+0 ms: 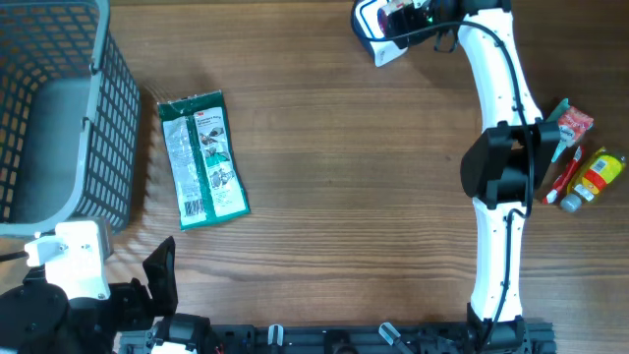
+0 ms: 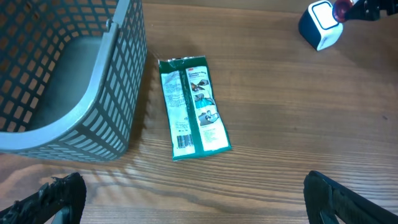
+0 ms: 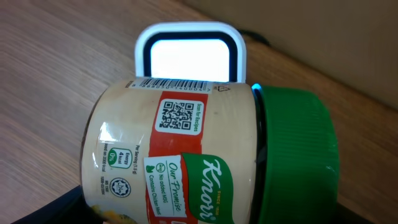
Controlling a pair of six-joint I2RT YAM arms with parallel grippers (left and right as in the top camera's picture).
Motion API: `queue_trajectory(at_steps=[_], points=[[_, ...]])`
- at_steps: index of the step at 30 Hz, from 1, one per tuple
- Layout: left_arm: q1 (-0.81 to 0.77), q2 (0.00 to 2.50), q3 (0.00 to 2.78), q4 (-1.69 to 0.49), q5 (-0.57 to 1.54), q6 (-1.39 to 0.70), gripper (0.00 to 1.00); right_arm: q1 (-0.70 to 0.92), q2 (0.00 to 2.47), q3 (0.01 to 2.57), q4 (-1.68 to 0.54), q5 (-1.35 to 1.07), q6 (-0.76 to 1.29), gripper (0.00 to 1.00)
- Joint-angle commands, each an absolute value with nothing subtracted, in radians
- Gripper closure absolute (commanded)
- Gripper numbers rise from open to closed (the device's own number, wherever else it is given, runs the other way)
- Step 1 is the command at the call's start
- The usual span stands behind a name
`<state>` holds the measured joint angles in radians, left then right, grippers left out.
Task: Scan the item barcode
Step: 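Hold the jar's barcode in front of the scanner window, then carry the jar right and set it down beside the other items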
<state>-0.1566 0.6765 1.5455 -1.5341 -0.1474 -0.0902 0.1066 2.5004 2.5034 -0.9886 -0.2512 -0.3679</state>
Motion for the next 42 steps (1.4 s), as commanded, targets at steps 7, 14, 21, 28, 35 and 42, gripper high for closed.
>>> queue_trajectory(at_steps=[7, 14, 21, 28, 35, 42], points=[[-0.153, 0.676, 1.547, -1.532, -0.142, -0.078, 0.00, 0.108, 2.499, 2.536, -1.000, -0.338, -0.363, 0.96], [-0.153, 0.676, 1.547, -1.532, -0.142, -0.078, 0.00, 0.108, 2.481, 2.536, -1.002, -0.288, -0.363, 0.96], [-0.153, 0.676, 1.547, -1.532, -0.142, -0.078, 0.00, 0.108, 2.481, 2.536, -1.014, -0.282, -0.364, 0.96], [-0.153, 0.676, 1.547, -1.532, -0.142, -0.078, 0.00, 0.062, 2.299, 2.535, -1.095, -0.289, -0.254, 0.96], [-0.153, 0.676, 1.547, -1.532, -0.142, -0.078, 0.00, -0.047, 2.121, 2.513, -1.329, -0.281, -0.262, 0.96], [-0.153, 0.676, 1.547, -1.532, -0.142, -0.078, 0.00, -0.341, 2.056, 2.490, -1.478, -0.244, -0.215, 0.96]])
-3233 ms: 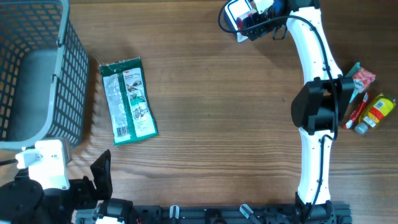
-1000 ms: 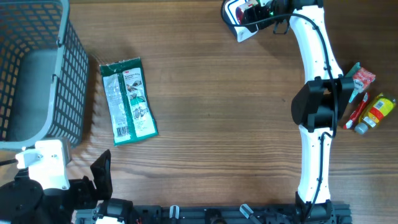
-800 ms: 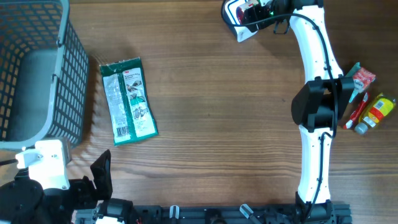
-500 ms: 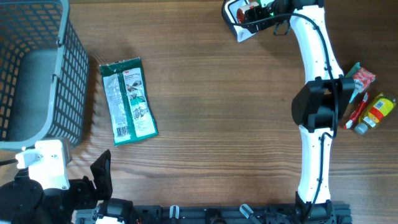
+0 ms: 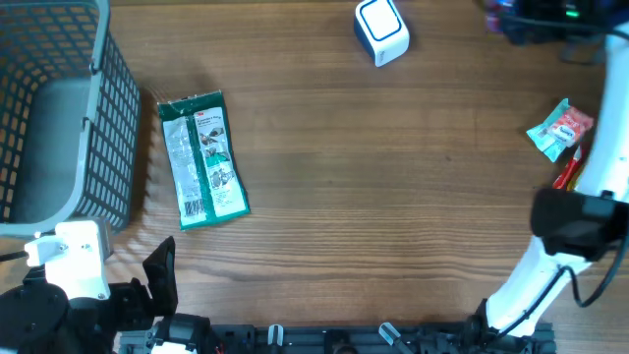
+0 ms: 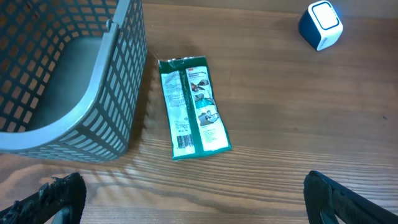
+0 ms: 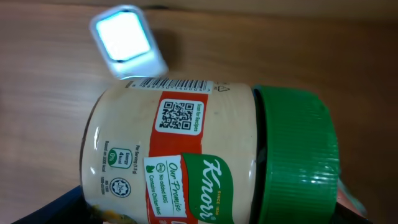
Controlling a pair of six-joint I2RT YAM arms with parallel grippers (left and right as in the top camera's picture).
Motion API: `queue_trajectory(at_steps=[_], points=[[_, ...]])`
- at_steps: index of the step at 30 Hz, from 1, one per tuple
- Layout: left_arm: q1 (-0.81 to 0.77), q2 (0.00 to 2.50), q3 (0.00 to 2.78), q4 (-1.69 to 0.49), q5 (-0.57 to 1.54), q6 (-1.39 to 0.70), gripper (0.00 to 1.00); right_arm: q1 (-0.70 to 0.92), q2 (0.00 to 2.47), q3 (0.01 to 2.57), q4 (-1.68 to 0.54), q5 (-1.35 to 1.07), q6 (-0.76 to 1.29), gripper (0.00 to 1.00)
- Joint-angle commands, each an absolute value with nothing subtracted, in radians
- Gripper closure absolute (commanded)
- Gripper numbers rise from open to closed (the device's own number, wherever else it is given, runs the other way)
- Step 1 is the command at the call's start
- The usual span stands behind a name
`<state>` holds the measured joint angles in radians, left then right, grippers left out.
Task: Scan the item barcode
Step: 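Carry the jar right and set it down beside the other items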
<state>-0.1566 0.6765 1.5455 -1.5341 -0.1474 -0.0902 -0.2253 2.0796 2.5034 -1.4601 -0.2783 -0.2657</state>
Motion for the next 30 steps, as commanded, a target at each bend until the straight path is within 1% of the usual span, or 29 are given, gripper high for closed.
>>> queue_trajectory(at_steps=[1, 4, 7, 10, 13, 16, 20, 23, 30], points=[[-0.153, 0.676, 1.547, -1.532, -0.142, -0.078, 0.00, -0.376, 2.056, 2.466, -1.471, -0.244, -0.201, 0.96], [-0.153, 0.676, 1.547, -1.532, -0.142, -0.078, 0.00, -0.473, 2.058, 2.314, -1.401, -0.236, -0.178, 0.96], [-0.153, 0.676, 1.547, -1.532, -0.142, -0.078, 0.00, -0.506, 2.058, 2.130, -1.289, -0.224, -0.146, 0.95], [-0.153, 0.676, 1.547, -1.532, -0.142, -0.078, 0.00, -0.507, 2.058, 1.951, -1.139, -0.233, -0.118, 0.96], [-0.153, 0.676, 1.547, -1.532, -0.142, -0.078, 0.00, -0.470, 2.058, 1.836, -1.013, -0.263, -0.113, 0.96], [-0.153, 0.676, 1.547, -1.532, -0.142, -0.078, 0.00, -0.400, 2.058, 1.772, -0.916, -0.225, -0.130, 0.96], [-0.153, 0.676, 1.547, -1.532, -0.142, -0.078, 0.00, -0.303, 2.080, 1.729, -0.817, 0.019, -0.043, 0.96], [-0.153, 0.676, 1.547, -1.532, -0.142, -0.078, 0.00, -0.292, 2.092, 1.707, -0.776, 0.091, 0.009, 0.96], [-0.153, 0.676, 1.547, -1.532, -0.142, -0.078, 0.00, -0.323, 2.140, 1.695, -0.768, 0.086, 0.028, 0.96]])
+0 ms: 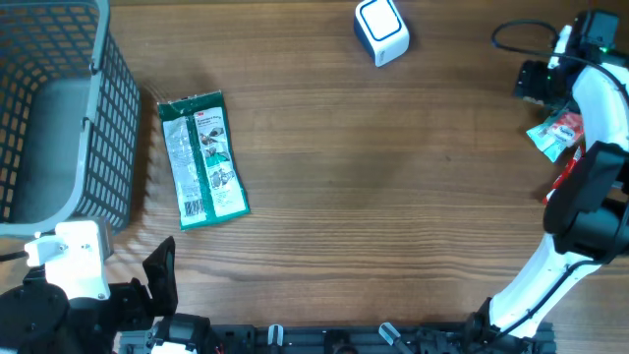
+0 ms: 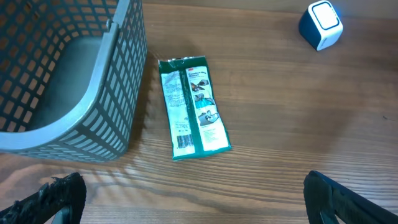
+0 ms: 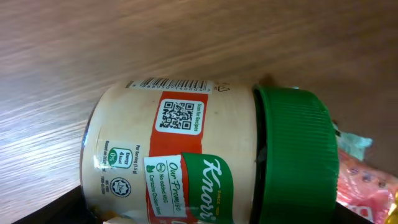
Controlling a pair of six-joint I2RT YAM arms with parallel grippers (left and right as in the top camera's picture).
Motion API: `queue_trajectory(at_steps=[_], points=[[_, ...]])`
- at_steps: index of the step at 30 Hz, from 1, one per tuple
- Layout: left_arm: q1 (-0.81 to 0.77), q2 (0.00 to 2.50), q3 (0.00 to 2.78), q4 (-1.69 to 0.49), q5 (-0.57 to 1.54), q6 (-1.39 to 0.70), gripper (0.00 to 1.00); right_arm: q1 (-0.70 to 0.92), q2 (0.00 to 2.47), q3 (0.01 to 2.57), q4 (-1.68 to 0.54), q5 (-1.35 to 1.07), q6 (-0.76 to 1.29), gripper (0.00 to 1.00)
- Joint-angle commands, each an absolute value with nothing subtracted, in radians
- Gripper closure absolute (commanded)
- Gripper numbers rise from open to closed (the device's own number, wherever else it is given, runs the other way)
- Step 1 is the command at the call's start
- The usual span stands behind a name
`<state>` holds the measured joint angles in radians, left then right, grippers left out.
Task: Scan the item barcode
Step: 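Carry the jar right and set it down beside the other items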
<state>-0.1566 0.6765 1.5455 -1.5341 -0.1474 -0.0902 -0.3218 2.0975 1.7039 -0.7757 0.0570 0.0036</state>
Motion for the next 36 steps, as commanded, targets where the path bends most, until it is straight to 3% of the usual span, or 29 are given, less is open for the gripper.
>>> queue_trajectory(at_steps=[1, 7, 8, 10, 12, 20, 21, 30, 36], points=[[-0.153, 0.676, 1.547, -1.532, -0.142, -0.078, 0.00, -0.323, 2.151, 1.695, -0.763, 0.082, 0.029, 0.96], [-0.153, 0.676, 1.547, -1.532, -0.142, -0.078, 0.00, -0.324, 2.160, 1.695, -0.736, 0.021, 0.026, 0.95], [-0.153, 0.676, 1.547, -1.532, -0.142, -0.078, 0.00, -0.324, 2.160, 1.695, -0.737, 0.021, 0.026, 0.90], [-0.153, 0.676, 1.547, -1.532, -0.142, -0.078, 0.00, -0.324, 2.160, 1.695, -0.739, 0.022, 0.026, 0.70], [-0.153, 0.676, 1.547, -1.532, -0.142, -0.078, 0.00, -0.324, 2.160, 1.695, -0.741, 0.022, 0.026, 0.59], [-0.153, 0.676, 1.547, -1.532, -0.142, -0.078, 0.00, -0.324, 2.160, 1.695, -0.757, 0.022, 0.026, 0.23], [-0.153, 0.676, 1.547, -1.532, -0.142, -0.078, 0.00, -0.324, 2.160, 1.695, -0.760, 0.022, 0.026, 0.01], [-0.153, 0.676, 1.547, -1.532, -0.142, -0.078, 0.00, -0.324, 2.155, 1.714, -0.781, 0.022, 0.025, 0.00], [-0.153, 0.676, 1.547, -1.532, -0.142, -0.078, 0.00, -0.324, 2.034, 1.874, -0.905, 0.026, 0.027, 0.00]])
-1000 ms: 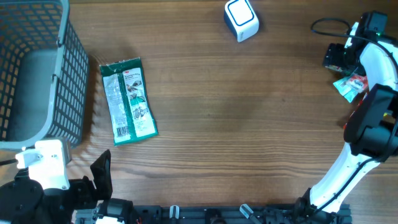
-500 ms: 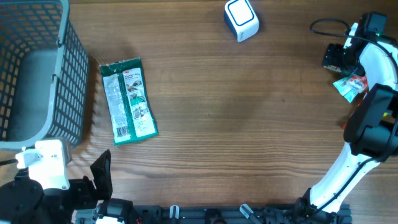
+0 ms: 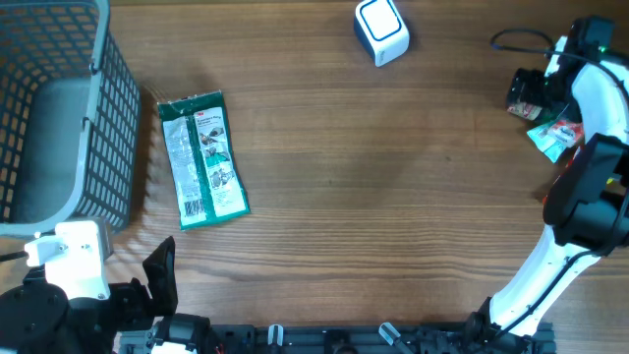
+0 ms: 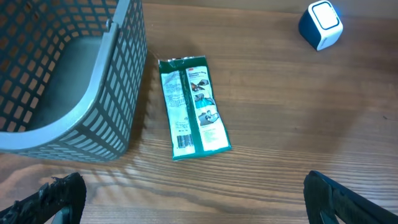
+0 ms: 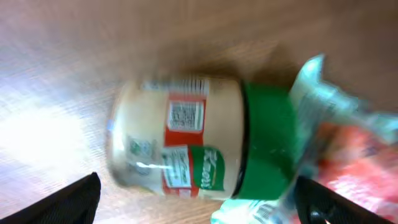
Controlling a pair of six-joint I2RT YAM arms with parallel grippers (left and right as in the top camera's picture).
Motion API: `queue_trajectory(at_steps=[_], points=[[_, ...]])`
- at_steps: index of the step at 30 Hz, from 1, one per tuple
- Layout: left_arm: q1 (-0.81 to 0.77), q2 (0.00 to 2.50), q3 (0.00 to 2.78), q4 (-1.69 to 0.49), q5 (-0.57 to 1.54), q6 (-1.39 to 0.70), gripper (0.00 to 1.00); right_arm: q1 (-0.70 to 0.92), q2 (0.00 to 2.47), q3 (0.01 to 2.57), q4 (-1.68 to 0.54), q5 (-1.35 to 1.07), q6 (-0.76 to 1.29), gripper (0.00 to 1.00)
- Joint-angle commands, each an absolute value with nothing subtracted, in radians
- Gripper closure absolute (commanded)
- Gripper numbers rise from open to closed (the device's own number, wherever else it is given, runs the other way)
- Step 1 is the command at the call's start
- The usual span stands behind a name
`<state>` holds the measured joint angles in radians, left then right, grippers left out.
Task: Scan the item barcode
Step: 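Carry the jar right and set it down beside the other items, then reach the right gripper to the green glove pack near the basket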
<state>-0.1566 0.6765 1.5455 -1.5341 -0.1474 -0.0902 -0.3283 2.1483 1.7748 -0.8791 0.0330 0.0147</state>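
The Knorr jar [image 5: 193, 137], cream with a green lid, lies on its side on the wood, blurred in the right wrist view. My right gripper [image 5: 199, 205] is open, its fingers wide apart on either side of the jar and not touching it. In the overhead view the right gripper [image 3: 526, 90] is at the table's right side and hides the jar. The blue-and-white scanner [image 3: 381, 29] stands at the back middle. My left gripper [image 4: 199, 199] is open at the near left with nothing in it.
A green packet [image 3: 201, 157] lies next to the grey mesh basket [image 3: 108, 128] at the left. A red-and-teal sachet [image 3: 555, 130] lies against the jar's lid end, also seen as the sachet [image 5: 348, 143] in the right wrist view.
My right gripper was shut on the jar just above the table by the sachet. Now it is open and the jar lies on the table beside the sachet. The left arm has not moved.
My right gripper held the jar with its barcode against the lit scanner at the back. Then the jar was farther from the scanner, to the right. Then it was over the right side by the sachet, and now it lies there, let go.
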Motion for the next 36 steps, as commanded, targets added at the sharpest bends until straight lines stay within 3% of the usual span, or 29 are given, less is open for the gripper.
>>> queue_trajectory(at_steps=[1, 5, 8, 11, 16, 24, 36], points=[[-0.153, 0.676, 1.547, -1.532, -0.142, -0.078, 0.00, -0.324, 1.994, 1.898, -0.923, 0.025, 0.027, 0.00], [-0.153, 0.676, 1.547, -1.532, -0.142, -0.078, 0.00, -0.289, 1.813, 1.932, -0.955, -0.075, 0.025, 0.00], [-0.153, 0.676, 1.547, -1.532, -0.142, -0.078, 0.00, -0.215, 1.717, 1.932, -0.978, -0.347, -0.032, 0.00], [-0.153, 0.676, 1.547, -1.532, -0.142, -0.078, 0.00, -0.091, 1.698, 1.932, -1.013, -0.457, -0.078, 0.00], [-0.153, 0.676, 1.547, -1.532, -0.142, -0.078, 0.00, 0.207, 1.714, 1.907, -1.010, -0.441, -0.157, 0.00], [-0.153, 0.676, 1.547, -1.532, -0.142, -0.078, 0.00, 0.459, 1.924, 1.905, -1.000, -0.637, -0.293, 0.00], [-0.153, 0.676, 1.547, -1.532, -0.142, -0.078, 0.00, 0.535, 2.329, 1.905, -0.782, -0.991, -0.448, 0.00]])
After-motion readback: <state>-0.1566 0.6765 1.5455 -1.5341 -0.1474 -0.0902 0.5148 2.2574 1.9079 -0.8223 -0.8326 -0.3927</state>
